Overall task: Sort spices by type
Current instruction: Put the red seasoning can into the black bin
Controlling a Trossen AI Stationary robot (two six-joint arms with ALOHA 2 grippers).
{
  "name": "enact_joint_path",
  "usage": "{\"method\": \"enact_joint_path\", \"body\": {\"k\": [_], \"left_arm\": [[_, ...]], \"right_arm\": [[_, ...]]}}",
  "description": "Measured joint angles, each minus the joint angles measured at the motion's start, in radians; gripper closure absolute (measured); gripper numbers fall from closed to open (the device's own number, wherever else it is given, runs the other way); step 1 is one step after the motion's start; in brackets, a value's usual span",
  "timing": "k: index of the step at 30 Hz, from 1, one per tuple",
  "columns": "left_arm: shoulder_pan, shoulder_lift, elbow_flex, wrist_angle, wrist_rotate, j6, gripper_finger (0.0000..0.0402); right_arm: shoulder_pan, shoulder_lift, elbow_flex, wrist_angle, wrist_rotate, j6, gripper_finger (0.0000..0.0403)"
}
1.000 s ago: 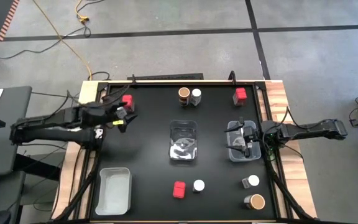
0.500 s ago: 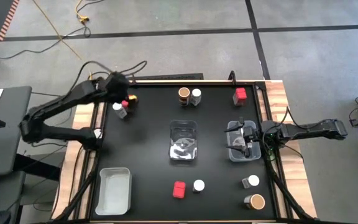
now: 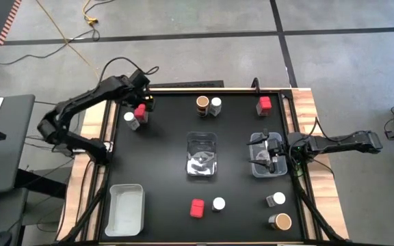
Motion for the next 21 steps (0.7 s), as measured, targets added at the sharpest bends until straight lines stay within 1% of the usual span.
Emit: {"method": "enact_joint_path", "body": {"k": [11,21], "left_arm": [[0.095,0.092,0.000,0.002,-0.002,-0.017,0.0019],[0.102,0.167,0.000,-0.004,0.029,-0.002,0.0019]], "right_arm": [[0.000,0.000,0.000,0.000,0.000,0.000,0.0019],[0.000,0.000,0.000,0.000,0.000,0.000,0.0019]]}}
